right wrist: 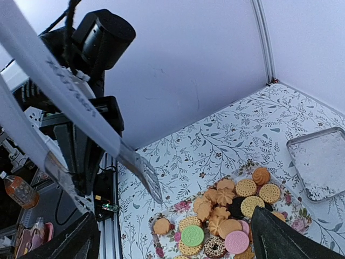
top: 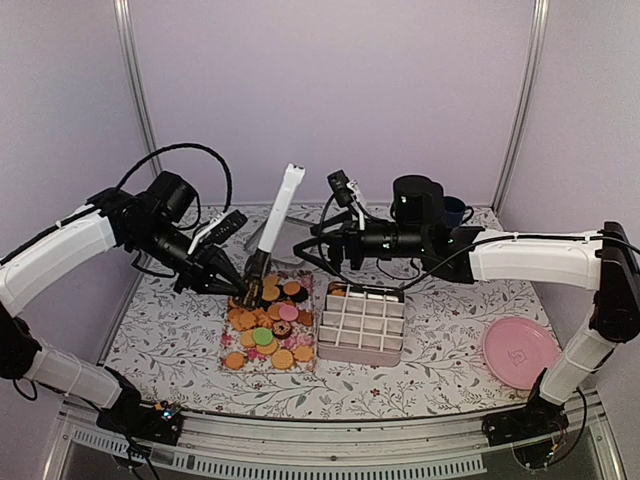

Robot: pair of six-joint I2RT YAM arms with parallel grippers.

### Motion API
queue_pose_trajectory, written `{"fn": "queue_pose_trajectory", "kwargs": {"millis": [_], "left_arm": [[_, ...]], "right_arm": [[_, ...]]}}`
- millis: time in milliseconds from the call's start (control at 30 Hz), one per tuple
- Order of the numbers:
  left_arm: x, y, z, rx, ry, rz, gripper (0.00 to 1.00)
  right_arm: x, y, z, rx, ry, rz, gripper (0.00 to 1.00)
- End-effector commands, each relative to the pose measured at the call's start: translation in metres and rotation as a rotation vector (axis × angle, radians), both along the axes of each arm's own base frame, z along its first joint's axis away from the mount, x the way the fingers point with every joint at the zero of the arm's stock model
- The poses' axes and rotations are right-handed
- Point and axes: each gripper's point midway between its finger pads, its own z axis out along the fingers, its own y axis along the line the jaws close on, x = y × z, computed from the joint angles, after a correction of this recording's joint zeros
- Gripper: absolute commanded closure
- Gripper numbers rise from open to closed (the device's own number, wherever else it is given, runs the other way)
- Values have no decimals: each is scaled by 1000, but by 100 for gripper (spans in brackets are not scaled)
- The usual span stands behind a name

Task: Pack the cookies
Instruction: Adjust the clamp.

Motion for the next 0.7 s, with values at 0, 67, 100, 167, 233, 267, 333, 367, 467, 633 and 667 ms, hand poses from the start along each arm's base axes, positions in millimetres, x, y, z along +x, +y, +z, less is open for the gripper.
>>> {"fn": "queue_pose_trajectory", "kwargs": {"millis": [0, 67, 100, 167, 233, 267, 333, 367, 467, 633, 667], "left_arm": [[5, -5, -9, 3, -42, -11, 100], [6, -6, -14, 15, -46, -11, 100], [7, -6, -17, 22, -51, -10, 100], [10, -7, -21, 33, -64, -5, 100], [11, -8, -25, 45, -66, -6, 100], [12, -8, -26, 49, -66, -7, 100], [13, -8, -30, 55, -65, -7, 100], [13, -8, -31, 57, -66, -8, 100], [12, -8, -32, 55, -64, -13, 100], [8, -7, -32, 49, -54, -23, 100], [7, -7, -32, 50, -50, -29, 100]], "right_arm": [[-24, -2, 37, 78, -72, 127, 1], [-27, 3, 45, 95, -76, 174, 1], [-28, 7, 50, 104, -80, 202, 1], [-32, 14, 51, 109, -76, 258, 1], [-37, 18, 51, 110, -70, 308, 1], [-37, 19, 49, 105, -66, 318, 1], [-39, 21, 45, 99, -60, 336, 1], [-40, 23, 43, 97, -57, 345, 1], [-37, 26, 37, 91, -46, 341, 1], [-33, 35, 33, 91, -72, 308, 4], [-30, 37, 33, 92, -77, 302, 5]]}}
